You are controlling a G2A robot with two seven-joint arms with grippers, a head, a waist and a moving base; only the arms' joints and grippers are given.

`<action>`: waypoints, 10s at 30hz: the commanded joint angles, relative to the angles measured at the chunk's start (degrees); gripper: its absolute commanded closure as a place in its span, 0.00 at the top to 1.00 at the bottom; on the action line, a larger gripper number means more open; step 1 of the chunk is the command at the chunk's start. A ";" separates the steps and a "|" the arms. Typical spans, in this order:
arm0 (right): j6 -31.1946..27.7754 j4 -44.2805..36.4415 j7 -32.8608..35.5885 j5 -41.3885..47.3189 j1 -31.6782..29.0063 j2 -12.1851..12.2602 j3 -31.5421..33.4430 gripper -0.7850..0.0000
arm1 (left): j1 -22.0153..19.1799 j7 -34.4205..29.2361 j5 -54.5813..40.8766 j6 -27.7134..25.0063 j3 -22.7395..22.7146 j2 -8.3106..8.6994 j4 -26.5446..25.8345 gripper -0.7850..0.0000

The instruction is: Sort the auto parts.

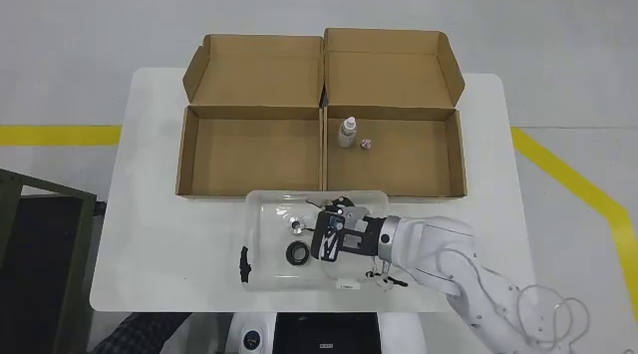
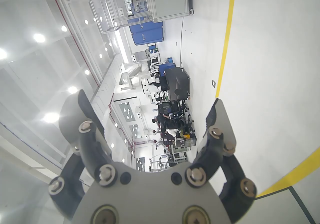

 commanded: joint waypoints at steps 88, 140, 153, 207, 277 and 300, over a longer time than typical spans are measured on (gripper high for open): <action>-5.89 13.45 -2.52 6.16 8.87 -4.17 -7.70 0.00 | 0.00 0.00 0.00 0.00 0.00 0.00 0.00 1.00; -5.79 7.79 -18.45 40.28 -3.89 -0.90 13.58 0.00 | 0.00 0.00 0.00 0.00 0.00 0.00 0.00 1.00; 2.05 6.44 -17.77 27.30 -2.86 -1.40 11.53 0.00 | 0.00 0.00 0.00 0.00 0.00 0.00 0.00 1.00; 28.10 39.01 2.55 9.21 33.77 -16.65 -18.53 0.00 | 0.00 0.00 0.00 0.00 0.00 0.00 0.00 1.00; 4.83 7.38 6.90 -4.70 8.61 -14.98 -4.67 0.50 | 0.00 0.00 0.00 0.00 0.00 0.00 0.00 1.00; -13.16 -2.06 0.80 -10.25 -7.55 -9.54 3.23 0.56 | 0.00 0.00 0.00 0.00 0.00 0.00 0.00 1.00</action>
